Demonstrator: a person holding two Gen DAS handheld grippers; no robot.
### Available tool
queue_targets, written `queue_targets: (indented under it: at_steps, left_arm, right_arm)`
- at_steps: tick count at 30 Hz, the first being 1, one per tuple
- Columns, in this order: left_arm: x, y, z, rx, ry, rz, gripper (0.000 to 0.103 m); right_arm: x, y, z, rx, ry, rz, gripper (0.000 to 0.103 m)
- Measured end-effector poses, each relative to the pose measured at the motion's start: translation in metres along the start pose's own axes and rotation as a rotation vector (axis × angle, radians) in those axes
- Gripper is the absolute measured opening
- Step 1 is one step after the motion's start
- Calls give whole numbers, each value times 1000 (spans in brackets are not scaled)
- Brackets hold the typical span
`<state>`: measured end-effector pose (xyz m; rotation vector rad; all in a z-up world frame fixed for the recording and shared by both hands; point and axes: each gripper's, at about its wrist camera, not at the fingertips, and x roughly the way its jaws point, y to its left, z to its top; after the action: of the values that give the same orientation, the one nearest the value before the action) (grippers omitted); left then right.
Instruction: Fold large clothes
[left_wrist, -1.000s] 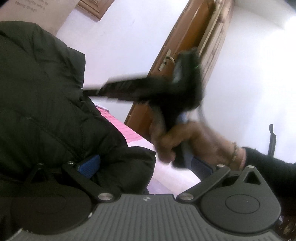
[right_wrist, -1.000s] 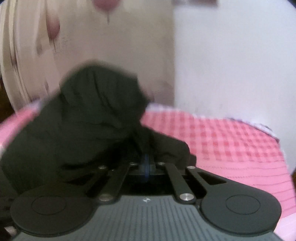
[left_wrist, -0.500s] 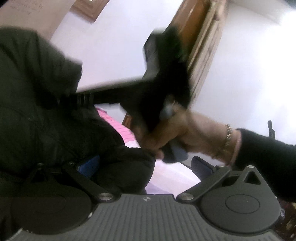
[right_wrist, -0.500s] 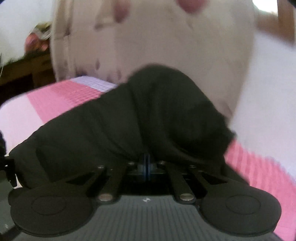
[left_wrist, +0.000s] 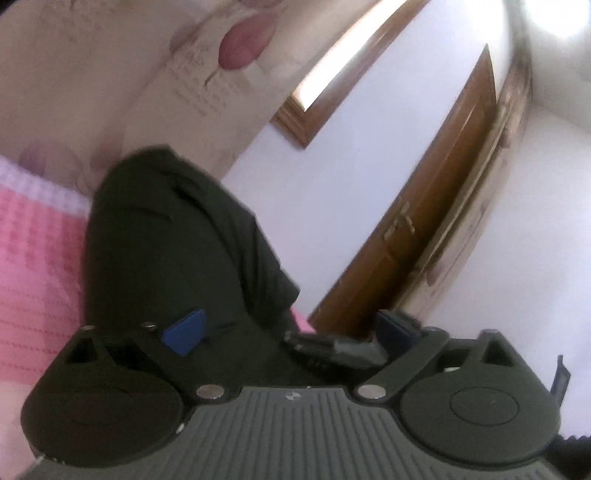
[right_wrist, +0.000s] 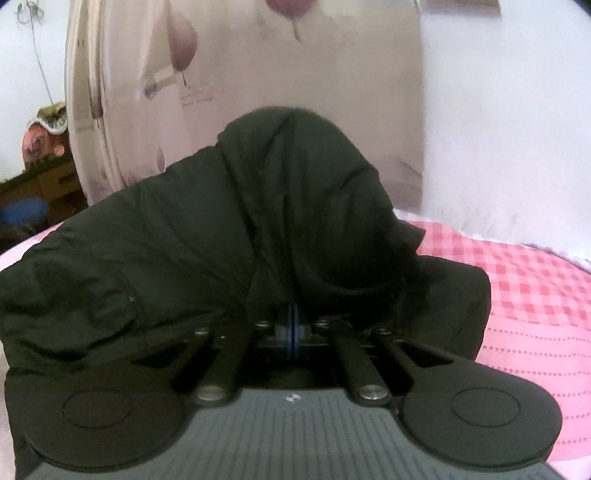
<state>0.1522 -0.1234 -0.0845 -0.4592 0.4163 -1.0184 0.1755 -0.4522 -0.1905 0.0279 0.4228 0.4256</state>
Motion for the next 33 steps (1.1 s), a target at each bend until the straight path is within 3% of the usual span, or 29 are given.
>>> queue_targets:
  at_steps: [2,4,11,13,15,19,22,24,28,30,33]
  left_arm:
    - [10,-10,-14,148,51,46,94]
    - [16,-11,-26,216,82,78,94]
    - [32,-5,-37,283,125,102,97]
    - [31,-2,-37,268,118,92,98]
    - [30,-2,-38,268,112,90,98]
    - [31,-4,-37,267,100,90,100]
    - [24,-5,-37,277,87,95,100]
    - [20,-5,-38,300,92,99,96]
    - [11,2,-34,293,98,105,88]
    - [10,6,-33,268,92,109,88]
    - [11,3,-35,273,90,109,93]
  right_arm:
    - [-4,-4,-4,15,-11,3,1]
    - [-13,-9,-10,19,-16,-1,1]
    - [-40,-5,-3,51,-21,-73,4]
    - [-64,5,1,67,-80,-108,5]
    - [-93,23,2,49,-161,-93,5]
    - [-140,84,-10,-88,-210,-84,4]
    - [-132,114,-34,-241,-82,-215,3]
    - [-116,110,-56,-264,19,-305,2]
    - [-109,85,-66,-145,40,-394,2]
    - [-109,63,-67,-19,70,-363,2]
    - [-110,64,-66,-43,54,-360,3]
